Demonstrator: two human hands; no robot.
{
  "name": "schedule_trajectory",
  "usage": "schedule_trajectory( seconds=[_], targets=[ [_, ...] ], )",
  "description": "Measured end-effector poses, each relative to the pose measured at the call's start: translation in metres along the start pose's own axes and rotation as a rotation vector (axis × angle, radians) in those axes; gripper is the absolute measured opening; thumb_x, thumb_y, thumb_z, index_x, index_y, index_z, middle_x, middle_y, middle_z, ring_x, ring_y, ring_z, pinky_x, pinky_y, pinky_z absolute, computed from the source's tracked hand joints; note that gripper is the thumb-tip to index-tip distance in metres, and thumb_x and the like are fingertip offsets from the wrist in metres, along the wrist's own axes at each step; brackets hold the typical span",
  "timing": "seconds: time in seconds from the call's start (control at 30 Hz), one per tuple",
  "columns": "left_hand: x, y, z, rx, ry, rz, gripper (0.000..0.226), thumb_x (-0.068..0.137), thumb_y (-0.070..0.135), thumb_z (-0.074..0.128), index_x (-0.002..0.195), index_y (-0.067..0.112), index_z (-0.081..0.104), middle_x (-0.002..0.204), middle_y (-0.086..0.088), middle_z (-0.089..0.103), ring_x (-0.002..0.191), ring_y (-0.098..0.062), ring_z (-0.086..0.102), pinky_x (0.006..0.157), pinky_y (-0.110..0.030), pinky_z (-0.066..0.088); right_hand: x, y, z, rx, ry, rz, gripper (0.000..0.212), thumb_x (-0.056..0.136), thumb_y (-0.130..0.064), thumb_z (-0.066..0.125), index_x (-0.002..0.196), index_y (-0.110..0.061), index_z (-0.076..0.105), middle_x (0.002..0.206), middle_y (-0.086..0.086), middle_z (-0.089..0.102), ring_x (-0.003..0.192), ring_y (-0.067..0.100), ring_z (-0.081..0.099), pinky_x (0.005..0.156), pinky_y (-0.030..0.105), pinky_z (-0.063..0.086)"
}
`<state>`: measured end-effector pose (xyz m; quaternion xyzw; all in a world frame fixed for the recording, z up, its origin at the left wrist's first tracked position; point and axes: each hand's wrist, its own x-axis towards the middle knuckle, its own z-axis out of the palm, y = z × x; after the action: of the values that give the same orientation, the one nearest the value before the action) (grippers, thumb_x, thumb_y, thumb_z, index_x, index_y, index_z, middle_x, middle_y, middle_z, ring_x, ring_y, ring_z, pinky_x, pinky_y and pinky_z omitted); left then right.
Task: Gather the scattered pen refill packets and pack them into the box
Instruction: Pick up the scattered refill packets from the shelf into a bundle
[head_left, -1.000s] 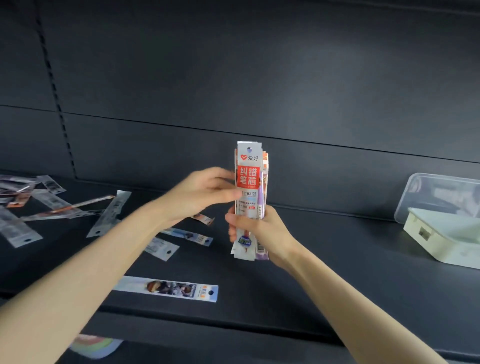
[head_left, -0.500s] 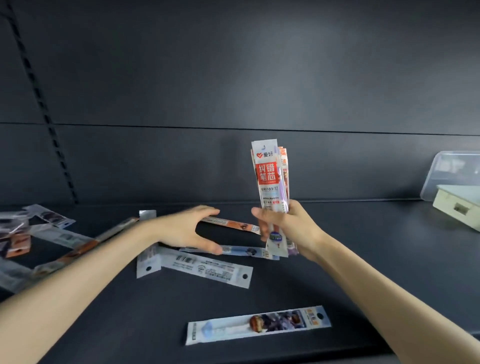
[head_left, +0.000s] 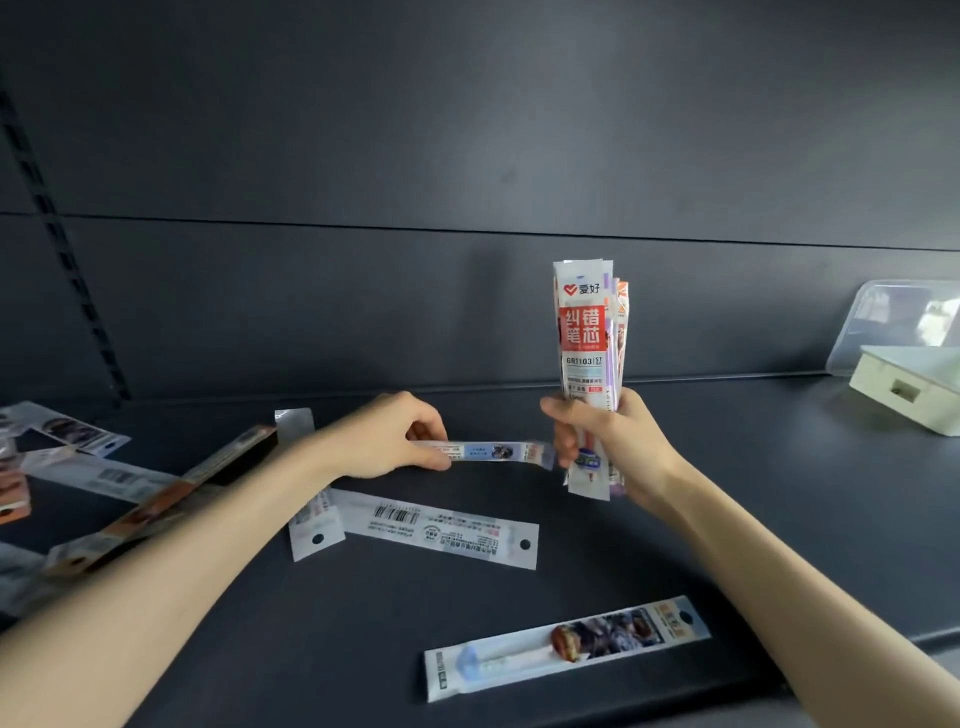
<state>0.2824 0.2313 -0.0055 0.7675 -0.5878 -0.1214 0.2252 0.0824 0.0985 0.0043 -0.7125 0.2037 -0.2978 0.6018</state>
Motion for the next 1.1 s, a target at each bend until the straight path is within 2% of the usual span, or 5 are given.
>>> schedule_trajectory(
  seconds=[0.17,0.33,0.5,0.7,1.1],
  targets=[
    [-0.002,0.004,0.0,0.054,0.026,-0.053,0.015,0.088,0.033,0.063,0.081,0.021,0.057,0.076,0.003,0.061,0.068,-0.014,0.054,0.062,-0.029,0.039,-0.002,0.001,0.001,0.035,0.017,0.014,0.022,0.085,-0.007,0.067,0.067,-0.008,0.054,0.049,0.005,0.05,0.043,0.017,0.047,0.052,0.029,0.049],
    [-0.013,0.051,-0.005,-0.581,0.149,-0.055,0.017,0.099,0.024,0.044,0.092,0.007,0.045,0.066,-0.003,0.053,0.043,-0.012,0.043,0.04,-0.023,0.036,-0.006,-0.002,0.001,0.051,0.017,-0.005,0.017,0.08,-0.016,0.072,0.077,-0.008,0.057,0.056,0.004,0.054,0.048,0.015,0.051,0.056,0.029,0.053],
    [-0.032,0.106,0.014,-1.021,0.033,-0.043,0.021,0.1,0.017,0.039,0.115,0.005,0.048,0.072,-0.003,0.048,0.054,-0.011,0.04,0.049,-0.025,0.032,-0.011,-0.012,-0.003,0.216,-0.069,-0.06,0.024,0.076,-0.028,0.074,0.086,-0.01,0.063,0.066,0.004,0.058,0.057,0.019,0.054,0.06,0.031,0.052],
    [-0.039,0.149,0.038,-0.967,0.298,0.03,0.021,0.093,0.011,0.055,0.11,0.015,0.067,0.101,-0.007,0.072,0.096,-0.019,0.069,0.082,-0.034,0.057,-0.037,-0.023,-0.031,0.346,-0.157,-0.074,0.023,0.075,-0.031,0.073,0.094,-0.018,0.072,0.09,0.012,0.073,0.078,0.029,0.068,0.072,0.043,0.059],
    [-0.056,0.231,0.108,-0.866,0.657,-0.089,0.014,0.071,0.004,0.079,0.081,0.004,0.069,0.072,-0.005,0.073,0.068,-0.01,0.07,0.062,-0.016,0.053,-0.092,-0.009,-0.093,0.324,-0.233,0.001,0.03,0.078,-0.023,0.071,0.103,-0.008,0.065,0.1,0.019,0.069,0.094,0.036,0.067,0.082,0.053,0.056]
  ],
)
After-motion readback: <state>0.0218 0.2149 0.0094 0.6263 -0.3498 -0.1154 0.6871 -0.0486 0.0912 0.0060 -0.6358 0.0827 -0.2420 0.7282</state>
